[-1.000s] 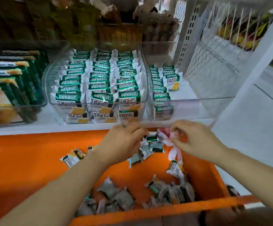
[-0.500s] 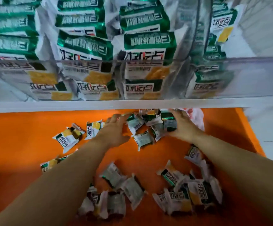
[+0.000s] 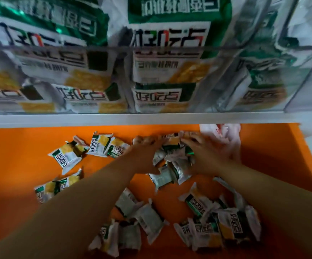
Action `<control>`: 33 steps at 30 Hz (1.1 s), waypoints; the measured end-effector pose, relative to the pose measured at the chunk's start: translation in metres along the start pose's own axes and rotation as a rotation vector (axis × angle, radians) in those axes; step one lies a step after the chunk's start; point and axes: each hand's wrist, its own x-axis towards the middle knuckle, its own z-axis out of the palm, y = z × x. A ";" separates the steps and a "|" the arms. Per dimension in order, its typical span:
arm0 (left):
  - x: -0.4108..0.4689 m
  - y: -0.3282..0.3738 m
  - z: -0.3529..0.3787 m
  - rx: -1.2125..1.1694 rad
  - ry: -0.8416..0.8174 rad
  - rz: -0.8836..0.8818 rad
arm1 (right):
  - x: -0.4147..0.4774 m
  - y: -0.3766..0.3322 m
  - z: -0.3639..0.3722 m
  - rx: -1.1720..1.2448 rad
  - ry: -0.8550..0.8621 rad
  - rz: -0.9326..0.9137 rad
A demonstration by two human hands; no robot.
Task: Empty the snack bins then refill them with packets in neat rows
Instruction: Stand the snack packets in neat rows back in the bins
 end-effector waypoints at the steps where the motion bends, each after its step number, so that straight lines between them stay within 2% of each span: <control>1: -0.008 0.002 0.004 0.008 -0.043 0.002 | -0.007 -0.001 0.005 0.014 -0.019 -0.012; 5: -0.038 0.010 0.010 -0.004 -0.139 0.044 | -0.031 -0.001 0.010 0.103 -0.158 0.023; 9: -0.053 0.010 0.021 -0.125 -0.159 0.005 | -0.038 0.009 0.005 0.121 -0.174 0.103; 14: -0.053 0.019 0.033 -0.085 -0.065 0.017 | -0.035 -0.001 0.007 0.103 -0.277 0.096; 19: -0.060 0.033 0.037 -0.239 -0.005 0.033 | -0.043 -0.014 0.024 0.050 -0.312 0.043; 24: -0.078 0.022 0.046 -0.491 0.083 0.050 | -0.057 -0.004 0.035 0.275 -0.278 0.053; 27: -0.096 0.017 0.057 -0.449 0.104 0.020 | -0.063 -0.008 0.036 0.247 -0.329 0.048; 29: -0.104 0.018 0.063 -0.534 0.137 0.028 | -0.069 -0.012 0.035 0.260 -0.350 0.030; 33: -0.111 0.014 0.064 -0.721 0.166 -0.084 | -0.072 -0.017 0.025 0.488 -0.334 0.050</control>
